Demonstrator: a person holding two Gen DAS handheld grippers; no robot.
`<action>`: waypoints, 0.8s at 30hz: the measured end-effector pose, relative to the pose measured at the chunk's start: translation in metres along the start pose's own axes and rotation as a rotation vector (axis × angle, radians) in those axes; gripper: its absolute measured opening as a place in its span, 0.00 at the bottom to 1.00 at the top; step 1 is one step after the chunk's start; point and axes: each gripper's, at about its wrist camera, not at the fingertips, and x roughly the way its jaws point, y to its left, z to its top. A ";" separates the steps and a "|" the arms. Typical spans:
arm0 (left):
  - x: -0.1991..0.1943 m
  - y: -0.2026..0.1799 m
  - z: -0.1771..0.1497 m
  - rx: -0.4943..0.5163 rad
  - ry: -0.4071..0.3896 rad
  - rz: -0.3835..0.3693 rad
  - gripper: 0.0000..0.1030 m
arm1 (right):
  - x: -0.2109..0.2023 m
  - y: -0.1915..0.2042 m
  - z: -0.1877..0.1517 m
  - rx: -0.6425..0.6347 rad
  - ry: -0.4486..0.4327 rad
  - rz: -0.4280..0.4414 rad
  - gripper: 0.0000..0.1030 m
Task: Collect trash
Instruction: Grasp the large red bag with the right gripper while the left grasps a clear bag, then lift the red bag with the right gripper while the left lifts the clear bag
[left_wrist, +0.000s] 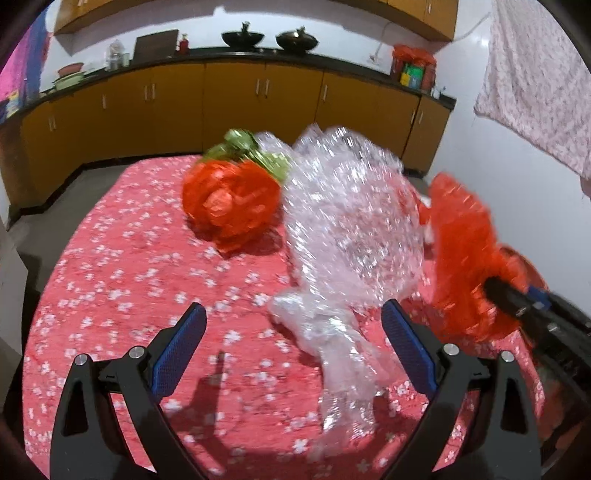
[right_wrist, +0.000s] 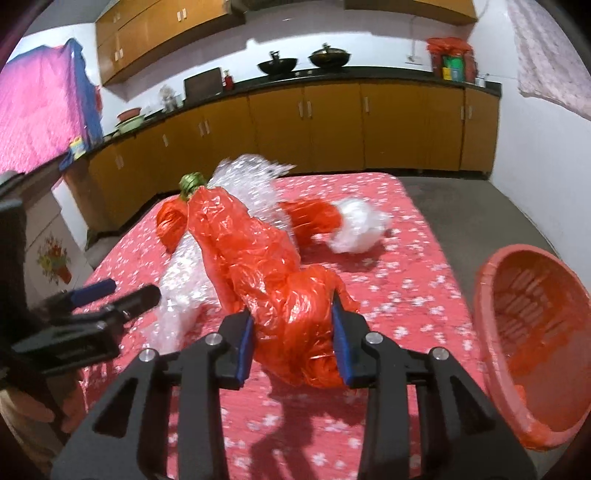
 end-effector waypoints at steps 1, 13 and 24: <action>0.006 -0.003 -0.001 0.006 0.022 -0.003 0.83 | -0.001 -0.004 0.000 0.005 -0.002 -0.006 0.35; 0.027 -0.003 -0.009 -0.013 0.124 -0.008 0.39 | -0.008 -0.025 0.001 0.056 -0.009 -0.033 0.35; -0.013 0.046 -0.015 -0.055 0.073 0.033 0.34 | -0.015 -0.030 0.000 0.089 -0.012 -0.032 0.35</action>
